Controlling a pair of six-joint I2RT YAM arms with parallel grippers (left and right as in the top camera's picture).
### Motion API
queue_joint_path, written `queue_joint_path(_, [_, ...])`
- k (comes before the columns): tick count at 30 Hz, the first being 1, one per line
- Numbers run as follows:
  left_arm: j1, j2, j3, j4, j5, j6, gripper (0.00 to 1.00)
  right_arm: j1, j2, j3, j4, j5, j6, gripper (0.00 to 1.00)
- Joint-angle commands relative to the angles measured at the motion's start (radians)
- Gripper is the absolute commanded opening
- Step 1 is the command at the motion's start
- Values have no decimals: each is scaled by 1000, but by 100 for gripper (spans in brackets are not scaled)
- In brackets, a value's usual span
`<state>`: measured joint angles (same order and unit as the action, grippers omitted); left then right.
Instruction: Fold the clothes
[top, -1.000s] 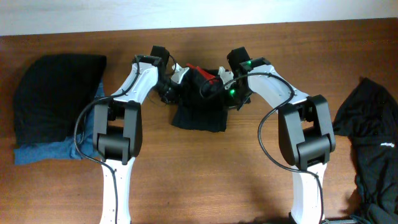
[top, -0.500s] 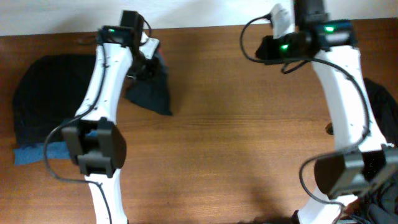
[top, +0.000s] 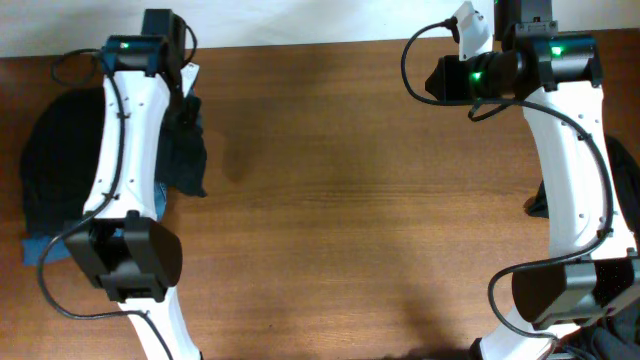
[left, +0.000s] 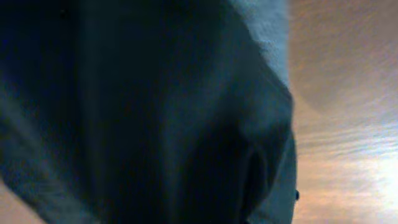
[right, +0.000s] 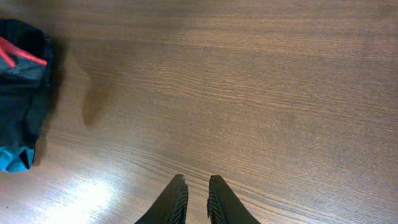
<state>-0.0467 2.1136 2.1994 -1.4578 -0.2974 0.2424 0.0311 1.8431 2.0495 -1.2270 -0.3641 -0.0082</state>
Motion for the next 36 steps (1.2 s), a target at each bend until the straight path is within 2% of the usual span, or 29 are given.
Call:
queue_joint_path(1, [27,-68,18,-2,-44,137,0,-5,-18,5,-3,6,-19,18])
queue_joint_path(5, [52,-75,18,2,-57,202,0,-5,-18,5,-5,6,-21,18])
queue_joint_path(13, [167,-76,18,28,-54,217,0,-5,-18,5,-11,6,-21,18])
queue_joint_path(17, [259,-76,18,60,29,217,0,-5,-18,5,-15,6,-21,18])
queue_joint_path(23, [426,-76,14,58,257,216,0,-5,-18,5,-16,5,-20,18])
queue_joint_path(28, [545,-71,13,37,376,216,1,-5,-18,5,-16,5,-20,18])
queue_joint_path(36, [618,-67,12,31,426,215,1,-5,-18,5,-16,5,-20,18])
